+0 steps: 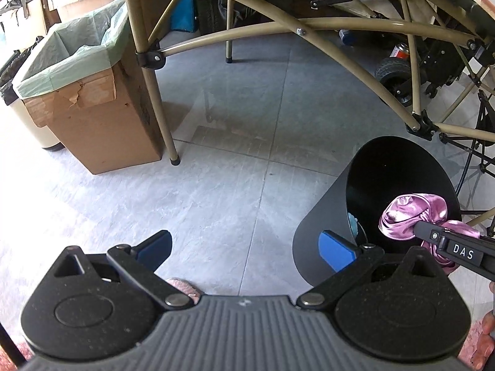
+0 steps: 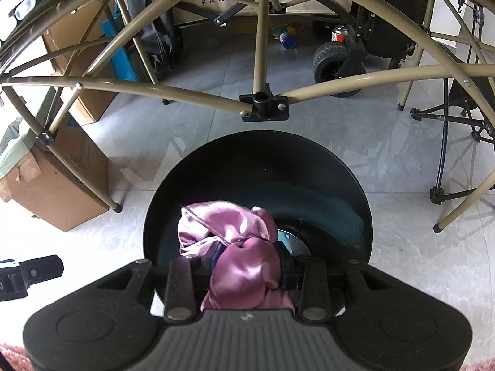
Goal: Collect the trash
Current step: 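Open right gripper over the bin to drop the purple satin cloth, then bring both tools back to the table and close left gripper on white roll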
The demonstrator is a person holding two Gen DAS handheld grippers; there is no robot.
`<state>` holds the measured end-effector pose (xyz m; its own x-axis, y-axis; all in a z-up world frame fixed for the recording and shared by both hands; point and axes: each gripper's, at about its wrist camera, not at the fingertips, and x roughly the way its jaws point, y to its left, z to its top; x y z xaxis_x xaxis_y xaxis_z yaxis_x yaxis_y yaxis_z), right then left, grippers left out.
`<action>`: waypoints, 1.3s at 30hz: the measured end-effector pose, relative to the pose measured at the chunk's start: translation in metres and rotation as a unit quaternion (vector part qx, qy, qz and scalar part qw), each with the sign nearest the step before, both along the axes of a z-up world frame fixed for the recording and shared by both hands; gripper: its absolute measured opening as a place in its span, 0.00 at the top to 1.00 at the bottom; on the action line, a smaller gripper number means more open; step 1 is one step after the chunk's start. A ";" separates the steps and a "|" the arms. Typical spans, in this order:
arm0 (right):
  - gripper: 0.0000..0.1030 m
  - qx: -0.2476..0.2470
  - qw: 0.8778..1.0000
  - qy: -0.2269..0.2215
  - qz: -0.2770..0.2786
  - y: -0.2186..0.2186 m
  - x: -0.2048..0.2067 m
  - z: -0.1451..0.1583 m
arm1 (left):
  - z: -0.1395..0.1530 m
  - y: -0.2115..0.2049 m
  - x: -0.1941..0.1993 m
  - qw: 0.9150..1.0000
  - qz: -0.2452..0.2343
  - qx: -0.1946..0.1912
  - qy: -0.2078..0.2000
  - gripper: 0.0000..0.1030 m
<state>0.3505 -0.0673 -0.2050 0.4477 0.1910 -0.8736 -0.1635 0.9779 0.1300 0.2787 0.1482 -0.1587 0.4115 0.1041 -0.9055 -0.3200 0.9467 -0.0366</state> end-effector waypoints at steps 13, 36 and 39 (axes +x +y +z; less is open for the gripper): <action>0.00 -0.016 1.000 -0.021 0.003 0.001 0.001 0.005 | 0.000 -0.001 0.000 1.000 0.000 0.001 0.002 0.00; 0.00 0.006 0.999 -0.041 -0.008 -0.017 -0.008 0.021 | 0.007 -0.018 0.003 1.000 -0.022 0.005 -0.012 0.00; 0.00 0.013 0.999 -0.050 -0.006 -0.023 -0.011 0.026 | 0.011 -0.022 0.002 0.999 -0.027 0.005 -0.020 0.00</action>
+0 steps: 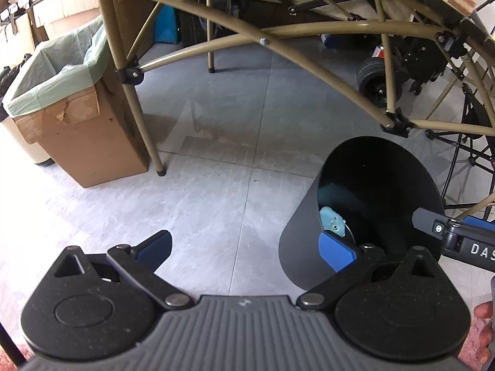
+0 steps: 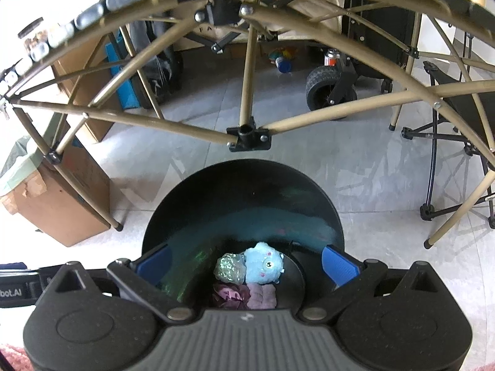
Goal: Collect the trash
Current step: 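Bring both tools back to the table and close left gripper on white roll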
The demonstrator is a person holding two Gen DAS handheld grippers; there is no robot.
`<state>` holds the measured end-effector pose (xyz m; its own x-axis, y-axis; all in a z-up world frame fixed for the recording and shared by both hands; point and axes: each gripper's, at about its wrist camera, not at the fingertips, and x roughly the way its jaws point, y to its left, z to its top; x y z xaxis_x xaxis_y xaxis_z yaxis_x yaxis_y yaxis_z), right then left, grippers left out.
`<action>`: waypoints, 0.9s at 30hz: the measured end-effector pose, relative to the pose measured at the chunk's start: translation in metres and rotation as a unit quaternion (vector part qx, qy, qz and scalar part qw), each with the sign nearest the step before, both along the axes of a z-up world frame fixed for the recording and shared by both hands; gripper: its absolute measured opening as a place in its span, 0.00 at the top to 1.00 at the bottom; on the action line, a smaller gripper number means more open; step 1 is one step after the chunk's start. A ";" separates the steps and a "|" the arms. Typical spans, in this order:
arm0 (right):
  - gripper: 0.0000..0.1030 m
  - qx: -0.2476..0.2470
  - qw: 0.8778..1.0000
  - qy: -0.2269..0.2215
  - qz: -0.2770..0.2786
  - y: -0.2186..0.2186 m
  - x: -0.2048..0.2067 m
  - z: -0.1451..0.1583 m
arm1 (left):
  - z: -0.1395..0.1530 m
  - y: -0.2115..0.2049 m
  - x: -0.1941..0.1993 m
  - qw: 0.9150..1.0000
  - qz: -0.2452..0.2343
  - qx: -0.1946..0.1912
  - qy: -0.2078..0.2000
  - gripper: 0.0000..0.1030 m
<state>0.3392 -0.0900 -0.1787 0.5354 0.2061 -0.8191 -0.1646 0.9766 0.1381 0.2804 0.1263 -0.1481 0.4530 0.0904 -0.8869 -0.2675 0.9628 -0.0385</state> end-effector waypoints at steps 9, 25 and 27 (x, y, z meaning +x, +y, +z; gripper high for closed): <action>0.00 0.024 0.998 -0.052 0.003 -0.019 -0.014 0.025 | 0.018 -0.006 -0.005 0.999 -0.002 -0.008 -0.039 0.00; 0.00 0.065 0.969 -0.236 -0.015 -0.072 -0.050 0.100 | 0.106 -0.058 -0.003 0.986 -0.029 -0.020 -0.160 0.00; 0.00 0.071 0.963 -0.259 -0.021 -0.081 -0.053 0.110 | 0.117 -0.067 0.002 0.984 -0.031 -0.020 -0.174 0.00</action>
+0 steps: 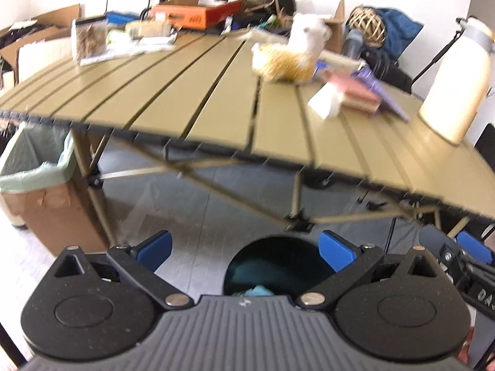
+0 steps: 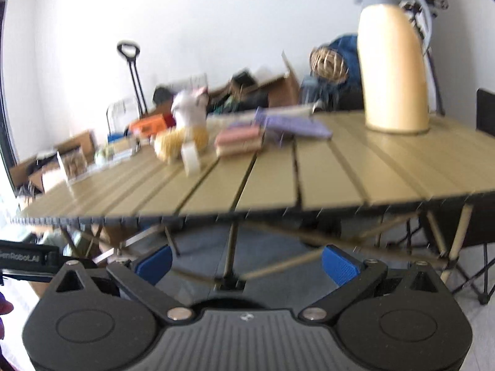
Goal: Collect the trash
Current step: 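Bring both tools back to the table and close left gripper on white roll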
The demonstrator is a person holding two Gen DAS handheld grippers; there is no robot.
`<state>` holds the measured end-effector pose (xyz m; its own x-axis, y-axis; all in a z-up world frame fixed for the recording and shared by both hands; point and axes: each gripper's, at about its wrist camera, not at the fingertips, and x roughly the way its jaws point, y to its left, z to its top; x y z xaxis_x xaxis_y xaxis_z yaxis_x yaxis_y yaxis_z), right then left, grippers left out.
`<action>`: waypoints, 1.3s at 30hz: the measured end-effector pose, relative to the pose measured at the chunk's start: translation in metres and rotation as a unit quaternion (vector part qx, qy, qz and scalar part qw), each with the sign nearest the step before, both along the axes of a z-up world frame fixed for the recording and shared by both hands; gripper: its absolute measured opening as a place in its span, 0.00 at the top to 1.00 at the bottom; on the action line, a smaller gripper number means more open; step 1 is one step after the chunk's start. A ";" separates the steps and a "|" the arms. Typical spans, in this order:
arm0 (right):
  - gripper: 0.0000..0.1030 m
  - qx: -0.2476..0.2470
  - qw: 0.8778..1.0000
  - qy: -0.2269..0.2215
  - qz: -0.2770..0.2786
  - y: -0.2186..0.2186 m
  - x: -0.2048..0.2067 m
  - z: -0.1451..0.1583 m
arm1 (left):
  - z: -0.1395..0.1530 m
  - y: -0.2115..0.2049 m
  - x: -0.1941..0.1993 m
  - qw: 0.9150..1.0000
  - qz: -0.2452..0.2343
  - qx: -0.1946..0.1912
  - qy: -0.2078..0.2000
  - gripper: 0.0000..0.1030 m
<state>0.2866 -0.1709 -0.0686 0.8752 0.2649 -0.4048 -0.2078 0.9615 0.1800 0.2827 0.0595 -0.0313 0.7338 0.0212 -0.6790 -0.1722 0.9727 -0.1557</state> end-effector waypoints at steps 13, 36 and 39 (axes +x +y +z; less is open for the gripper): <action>0.00 0.022 0.994 -0.092 -0.046 -0.049 0.029 0.046 | 0.035 -0.047 0.062 0.999 -0.004 0.015 -0.041 0.00; 0.00 -0.014 0.988 -0.069 -0.135 -0.102 0.075 0.031 | 0.020 -0.075 0.185 0.999 0.004 0.037 -0.040 0.40; 0.00 -0.011 0.988 -0.069 -0.138 -0.103 0.074 0.031 | 0.019 -0.074 0.188 0.998 0.010 0.037 -0.046 0.59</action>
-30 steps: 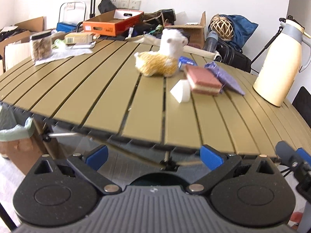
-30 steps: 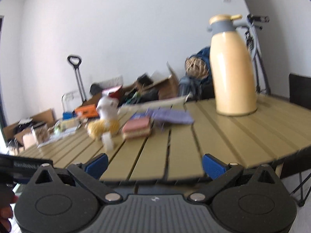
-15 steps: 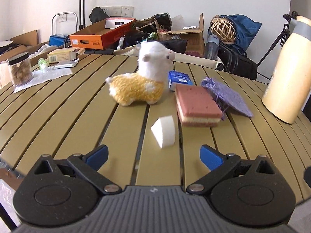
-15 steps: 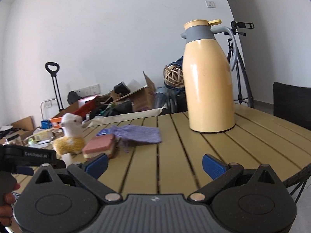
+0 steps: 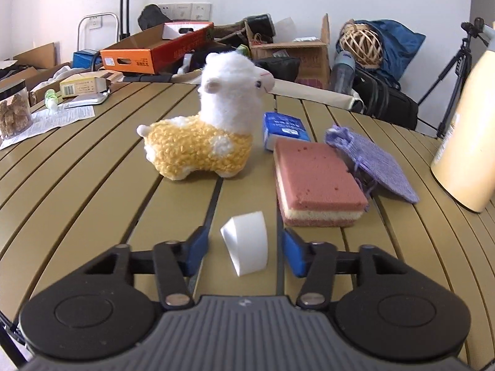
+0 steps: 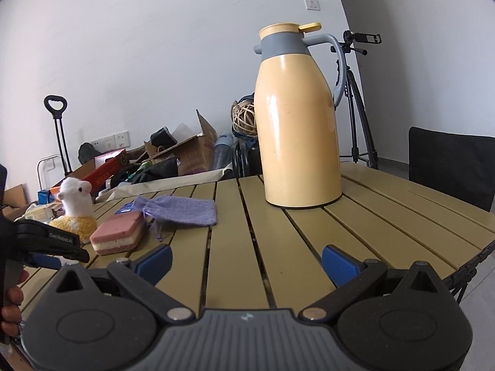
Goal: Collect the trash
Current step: 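Bring both tools back to the table and close left gripper on white roll, then lift white roll with left gripper while right tool approaches pink sponge block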
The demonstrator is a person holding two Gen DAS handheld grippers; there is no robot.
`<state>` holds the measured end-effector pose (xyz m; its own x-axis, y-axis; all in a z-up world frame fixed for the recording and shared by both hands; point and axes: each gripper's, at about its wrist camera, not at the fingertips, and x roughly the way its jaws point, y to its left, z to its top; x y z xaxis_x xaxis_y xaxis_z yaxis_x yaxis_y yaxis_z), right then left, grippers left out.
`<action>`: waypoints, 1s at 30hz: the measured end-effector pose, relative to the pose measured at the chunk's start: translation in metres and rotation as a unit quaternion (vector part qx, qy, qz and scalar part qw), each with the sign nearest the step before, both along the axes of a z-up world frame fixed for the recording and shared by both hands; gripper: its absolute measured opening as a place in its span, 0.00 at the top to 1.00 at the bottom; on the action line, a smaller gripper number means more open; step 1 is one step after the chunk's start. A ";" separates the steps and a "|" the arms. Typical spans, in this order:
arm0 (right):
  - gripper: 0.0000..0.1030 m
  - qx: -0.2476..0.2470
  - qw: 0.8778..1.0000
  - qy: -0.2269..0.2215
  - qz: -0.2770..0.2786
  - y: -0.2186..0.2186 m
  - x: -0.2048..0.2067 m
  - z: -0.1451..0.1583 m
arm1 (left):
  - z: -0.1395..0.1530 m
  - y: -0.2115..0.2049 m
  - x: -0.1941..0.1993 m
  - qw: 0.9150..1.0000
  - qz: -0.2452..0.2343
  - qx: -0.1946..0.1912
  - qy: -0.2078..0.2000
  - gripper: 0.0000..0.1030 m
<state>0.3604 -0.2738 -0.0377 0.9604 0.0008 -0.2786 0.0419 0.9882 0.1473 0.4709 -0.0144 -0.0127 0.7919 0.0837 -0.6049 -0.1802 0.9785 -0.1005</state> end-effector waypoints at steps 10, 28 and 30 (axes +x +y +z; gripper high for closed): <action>0.00 -0.002 1.000 0.007 0.011 0.012 0.003 -0.001 | 0.007 0.018 -0.006 0.999 0.004 -0.022 -0.028 0.81; 0.00 0.022 0.995 0.023 0.099 0.103 0.019 -0.001 | 0.029 0.085 -0.038 0.994 0.020 -0.050 -0.090 0.81; 0.00 0.038 0.993 0.032 0.106 0.111 0.022 -0.002 | 0.031 0.094 -0.041 0.994 0.024 -0.051 -0.093 0.81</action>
